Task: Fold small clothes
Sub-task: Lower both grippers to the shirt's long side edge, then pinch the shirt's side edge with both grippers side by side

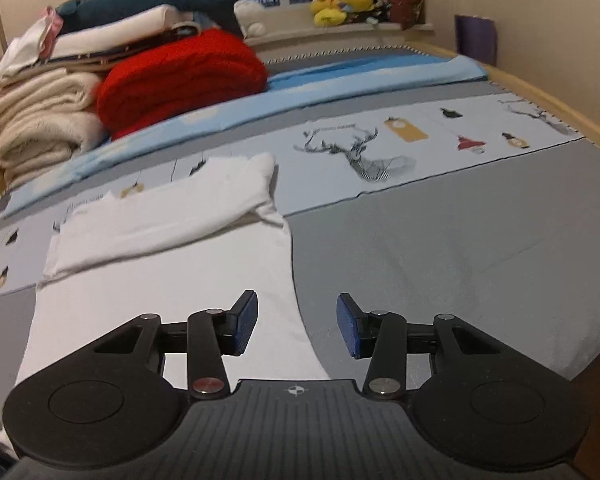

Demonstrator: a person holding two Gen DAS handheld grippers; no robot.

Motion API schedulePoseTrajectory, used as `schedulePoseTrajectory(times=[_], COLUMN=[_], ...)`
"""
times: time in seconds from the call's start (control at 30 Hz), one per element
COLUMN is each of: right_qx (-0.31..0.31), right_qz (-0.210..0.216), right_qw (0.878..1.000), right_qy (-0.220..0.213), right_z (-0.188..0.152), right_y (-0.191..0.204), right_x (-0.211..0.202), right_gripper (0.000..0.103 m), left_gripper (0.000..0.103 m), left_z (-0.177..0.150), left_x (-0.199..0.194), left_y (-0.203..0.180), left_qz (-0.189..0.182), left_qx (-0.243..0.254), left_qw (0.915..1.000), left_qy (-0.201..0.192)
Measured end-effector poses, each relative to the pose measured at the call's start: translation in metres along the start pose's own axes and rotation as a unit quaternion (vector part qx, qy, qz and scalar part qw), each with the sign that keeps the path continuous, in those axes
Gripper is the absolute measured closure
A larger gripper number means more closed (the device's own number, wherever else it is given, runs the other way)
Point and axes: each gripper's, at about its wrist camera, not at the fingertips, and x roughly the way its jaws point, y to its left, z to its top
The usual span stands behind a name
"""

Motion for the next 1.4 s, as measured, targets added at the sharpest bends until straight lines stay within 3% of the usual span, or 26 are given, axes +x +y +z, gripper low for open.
schedulePoseTrajectory(times=[0.23,0.3,0.6,0.87,0.97,1.0,1.07,1.1,1.17,1.3,1.4], right_qx=[0.010,0.023,0.064,0.020,0.007,0.005,-0.001,-0.005,-0.005,0.037,0.040], right_qz=[-0.022,-0.022,-0.037,-0.067,-0.077,-0.078,-0.080,-0.078,-0.068,-0.038,-0.055], right_qw=[0.999,0.999,0.983,0.969,0.966,0.965,0.964,0.965,0.966,0.976,0.972], right_qy=[0.026,0.037,0.168,0.238,0.249,0.252,0.253,0.252,0.249,0.211,0.227], right_z=[-0.004,-0.007,-0.026,-0.046,-0.051,-0.053,-0.056,-0.057,-0.057,-0.048,-0.053], right_y=[-0.001,-0.006,-0.023,-0.014,-0.011,-0.011,-0.010,-0.008,-0.004,-0.007,-0.010], right_x=[0.016,0.022,0.067,0.090,0.094,0.095,0.095,0.095,0.093,0.077,0.081], right_gripper=[0.057,0.057,0.057,0.058,0.058,0.058,0.061,0.072,0.091,0.093,0.089], left_gripper=[0.054,0.054,0.054,0.054,0.057,0.063,0.090,0.097,0.098,0.096,0.090], left_z=[-0.003,-0.005,-0.014,-0.026,-0.031,-0.032,-0.033,-0.032,-0.031,-0.032,-0.036], left_x=[0.016,0.023,0.047,0.057,0.062,0.062,0.061,0.060,0.054,0.047,0.053], left_y=[0.023,0.033,0.062,0.055,0.045,0.041,0.038,0.038,0.038,0.046,0.049], left_qz=[-0.009,-0.004,-0.001,0.001,0.010,0.013,0.013,0.008,0.006,0.000,0.003], left_qx=[-0.055,-0.078,-0.128,-0.105,-0.070,-0.056,-0.042,-0.043,-0.041,-0.060,-0.066], left_qw=[0.9981,0.9955,0.9843,0.9821,0.9835,0.9847,0.9862,0.9867,0.9887,0.9888,0.9848], left_qy=[0.027,0.054,0.122,0.157,0.167,0.165,0.160,0.157,0.144,0.137,0.161])
